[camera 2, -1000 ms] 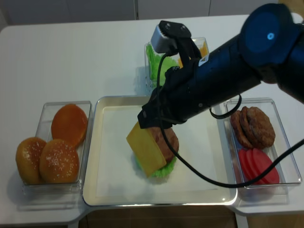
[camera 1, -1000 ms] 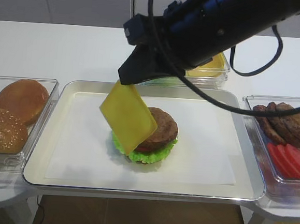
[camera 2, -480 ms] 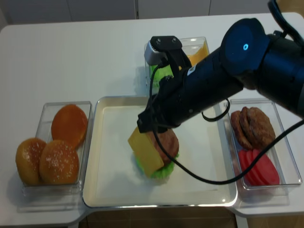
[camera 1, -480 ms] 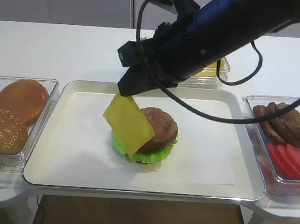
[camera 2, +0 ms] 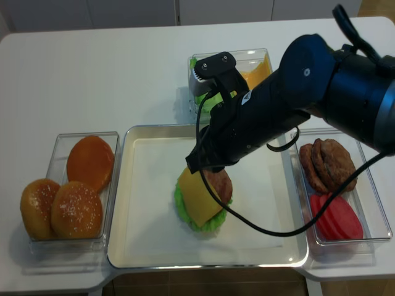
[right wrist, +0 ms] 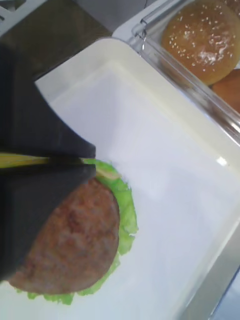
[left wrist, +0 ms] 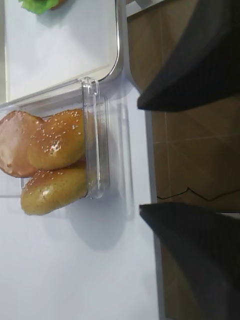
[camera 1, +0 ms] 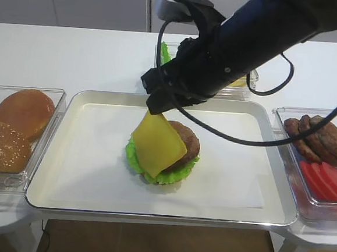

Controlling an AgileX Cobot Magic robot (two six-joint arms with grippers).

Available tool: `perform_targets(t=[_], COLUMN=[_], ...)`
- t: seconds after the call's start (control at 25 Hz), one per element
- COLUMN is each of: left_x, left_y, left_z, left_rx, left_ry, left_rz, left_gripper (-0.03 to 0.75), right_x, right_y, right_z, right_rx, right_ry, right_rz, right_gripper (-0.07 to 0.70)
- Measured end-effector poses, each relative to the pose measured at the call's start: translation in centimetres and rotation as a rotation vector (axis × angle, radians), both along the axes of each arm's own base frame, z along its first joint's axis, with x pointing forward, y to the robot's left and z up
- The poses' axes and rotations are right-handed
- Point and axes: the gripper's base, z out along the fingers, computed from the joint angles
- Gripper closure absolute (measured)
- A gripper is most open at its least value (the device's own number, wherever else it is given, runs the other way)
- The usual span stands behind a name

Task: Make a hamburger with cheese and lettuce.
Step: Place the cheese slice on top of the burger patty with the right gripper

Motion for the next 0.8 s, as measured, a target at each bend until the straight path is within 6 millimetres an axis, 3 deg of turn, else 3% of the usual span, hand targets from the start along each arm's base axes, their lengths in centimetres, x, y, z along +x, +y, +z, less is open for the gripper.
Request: perform_targets(t=[0.8], left_x=[0.0], left_y=[0.0], left_z=[0.0], left_rx=[0.0], left_ry=[0.0], left_rz=[0.0], left_gripper=[0.283], right_x=[1.8], right_y=[-0.2], right_z=[-2.9], right_rx=[-0.16], right_ry=[-0.094], right_rz=[0.024], right_gripper=[0.586])
